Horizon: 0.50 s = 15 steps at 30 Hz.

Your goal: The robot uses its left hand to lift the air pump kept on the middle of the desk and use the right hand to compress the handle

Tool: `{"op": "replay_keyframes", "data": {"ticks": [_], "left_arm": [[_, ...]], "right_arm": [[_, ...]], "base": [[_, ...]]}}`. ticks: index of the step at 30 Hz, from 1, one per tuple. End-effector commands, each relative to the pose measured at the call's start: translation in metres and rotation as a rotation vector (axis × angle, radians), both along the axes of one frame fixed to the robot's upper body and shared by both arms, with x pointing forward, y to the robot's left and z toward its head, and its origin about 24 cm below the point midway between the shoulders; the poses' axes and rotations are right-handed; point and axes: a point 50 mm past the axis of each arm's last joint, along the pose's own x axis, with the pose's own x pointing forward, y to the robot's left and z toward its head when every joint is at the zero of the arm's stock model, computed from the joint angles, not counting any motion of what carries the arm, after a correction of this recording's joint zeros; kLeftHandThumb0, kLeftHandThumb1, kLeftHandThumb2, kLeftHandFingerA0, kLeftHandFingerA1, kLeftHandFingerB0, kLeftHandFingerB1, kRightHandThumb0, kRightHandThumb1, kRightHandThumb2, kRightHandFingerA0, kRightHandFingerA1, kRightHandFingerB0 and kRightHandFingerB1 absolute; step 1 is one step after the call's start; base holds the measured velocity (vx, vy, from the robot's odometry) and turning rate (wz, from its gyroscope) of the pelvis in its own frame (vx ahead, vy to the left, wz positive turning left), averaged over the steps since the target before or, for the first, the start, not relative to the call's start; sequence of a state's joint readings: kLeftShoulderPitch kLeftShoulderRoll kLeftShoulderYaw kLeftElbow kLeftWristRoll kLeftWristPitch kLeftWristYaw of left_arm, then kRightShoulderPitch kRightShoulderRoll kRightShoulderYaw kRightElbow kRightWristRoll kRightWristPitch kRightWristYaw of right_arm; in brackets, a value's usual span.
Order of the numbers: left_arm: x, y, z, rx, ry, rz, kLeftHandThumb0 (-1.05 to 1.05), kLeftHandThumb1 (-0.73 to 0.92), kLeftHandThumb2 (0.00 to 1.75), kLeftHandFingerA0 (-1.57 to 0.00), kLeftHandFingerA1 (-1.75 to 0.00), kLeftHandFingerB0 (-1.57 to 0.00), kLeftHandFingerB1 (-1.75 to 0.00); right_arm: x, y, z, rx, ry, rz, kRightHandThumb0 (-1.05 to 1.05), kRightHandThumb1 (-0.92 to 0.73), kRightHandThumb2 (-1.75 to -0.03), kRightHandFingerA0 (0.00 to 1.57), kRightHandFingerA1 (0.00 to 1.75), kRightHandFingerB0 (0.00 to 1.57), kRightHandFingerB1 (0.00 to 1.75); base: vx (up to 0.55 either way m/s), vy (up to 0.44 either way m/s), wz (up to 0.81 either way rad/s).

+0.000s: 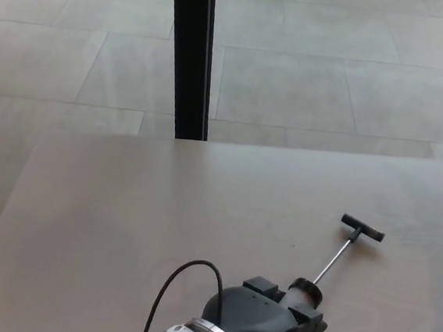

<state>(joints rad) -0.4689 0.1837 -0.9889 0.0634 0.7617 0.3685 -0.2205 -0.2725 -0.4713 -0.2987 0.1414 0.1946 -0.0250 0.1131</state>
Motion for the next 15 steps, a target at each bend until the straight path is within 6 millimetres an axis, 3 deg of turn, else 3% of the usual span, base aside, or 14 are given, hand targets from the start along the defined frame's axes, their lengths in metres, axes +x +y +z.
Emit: {"op": "replay_keyframes", "data": {"ticks": [1, 2, 3, 4, 5, 9, 10, 11, 12, 13, 14, 15], "left_arm": [[0.003, 0.042, -0.024, 0.218, -0.269, 0.197, -0.85, 0.58, 0.99, -0.07, -0.55, -0.21, -0.49], [0.002, 0.042, -0.025, 0.215, -0.27, 0.202, -0.84, 0.58, 0.98, -0.05, -0.55, -0.21, -0.49], [0.002, 0.043, -0.026, 0.214, -0.276, 0.209, -0.84, 0.57, 0.97, -0.07, -0.56, -0.22, -0.49], [0.001, 0.044, -0.027, 0.218, -0.292, 0.208, -0.81, 0.73, 0.62, -0.1, -0.56, -0.33, -0.39], [0.0, 0.044, -0.027, 0.222, -0.297, 0.21, -0.81, 0.72, 0.62, -0.11, -0.56, -0.35, -0.39], [-0.002, 0.046, -0.031, 0.233, -0.29, 0.23, -0.77, 0.73, 0.62, -0.1, -0.56, -0.39, -0.4], [-0.003, 0.047, -0.032, 0.234, -0.295, 0.23, -0.81, 0.57, 0.95, -0.12, -0.58, -0.34, -0.52], [-0.004, 0.048, -0.033, 0.234, -0.289, 0.235, -0.75, 0.72, 0.62, -0.11, -0.54, -0.42, -0.39], [-0.005, 0.049, -0.034, 0.233, -0.279, 0.24, -0.75, 0.72, 0.62, -0.11, -0.54, -0.42, -0.39], [-0.006, 0.05, -0.036, 0.237, -0.287, 0.239, -0.8, 0.57, 0.94, -0.13, -0.57, -0.36, -0.52], [-0.006, 0.05, -0.037, 0.233, -0.288, 0.241, -0.77, 0.56, 0.94, -0.17, -0.58, -0.39, -0.54], [-0.008, 0.051, -0.038, 0.217, -0.288, 0.247, -0.72, 0.7, 0.61, -0.21, -0.56, -0.47, -0.41]], "right_arm": [[0.002, 0.005, 0.01, -0.006, -0.047, -0.046, -0.83, -0.75, -0.96, 0.4, 0.51, 0.46, 0.49], [0.002, 0.006, 0.01, -0.007, -0.045, -0.046, -0.77, -0.92, -0.72, 0.46, 0.45, 0.49, 0.41], [0.001, 0.007, 0.01, -0.009, -0.045, -0.043, -0.77, -0.92, -0.73, 0.45, 0.45, 0.49, 0.42], [0.001, 0.007, 0.01, -0.012, -0.046, -0.043, -0.82, -0.76, -0.96, 0.4, 0.51, 0.45, 0.49], [0.0, 0.007, 0.01, -0.011, -0.044, -0.043, -0.77, -0.92, -0.73, 0.44, 0.44, 0.49, 0.41], [-0.001, 0.008, 0.009, -0.018, -0.05, -0.043, -0.76, -0.92, -0.74, 0.43, 0.45, 0.47, 0.42], [-0.001, 0.008, 0.01, -0.018, -0.05, -0.045, -0.75, -0.92, -0.75, 0.43, 0.45, 0.47, 0.42], [-0.002, 0.008, 0.01, -0.018, -0.047, -0.046, -0.74, -0.81, -1.2, 0.36, 0.56, 0.4, 0.54], [-0.002, 0.008, 0.009, -0.018, -0.044, -0.047, -0.74, -0.81, -1.2, 0.36, 0.56, 0.4, 0.54], [-0.002, 0.008, 0.009, -0.018, -0.04, -0.051, -0.78, -0.92, -0.82, 0.41, 0.47, 0.46, 0.44], [-0.002, 0.008, 0.009, -0.018, -0.04, -0.052, -0.72, -0.92, -0.76, 0.43, 0.49, 0.48, 0.43], [-0.002, 0.009, 0.009, -0.016, -0.04, -0.053, -0.71, -0.92, -0.75, 0.44, 0.5, 0.48, 0.44]], "base": [[0.0, 0.0, 0.0], [0.0, 0.0, 0.0], [0.0, 0.0, 0.0], [0.0, 0.0, 0.0], [0.0, 0.0, 0.0], [0.0, 0.0, 0.0], [0.0, 0.0, 0.0], [0.0, 0.0, 0.0], [0.0, 0.0, 0.0], [0.0, 0.0, 0.0], [0.0, 0.0, 0.0], [0.0, 0.0, 0.0]]}}
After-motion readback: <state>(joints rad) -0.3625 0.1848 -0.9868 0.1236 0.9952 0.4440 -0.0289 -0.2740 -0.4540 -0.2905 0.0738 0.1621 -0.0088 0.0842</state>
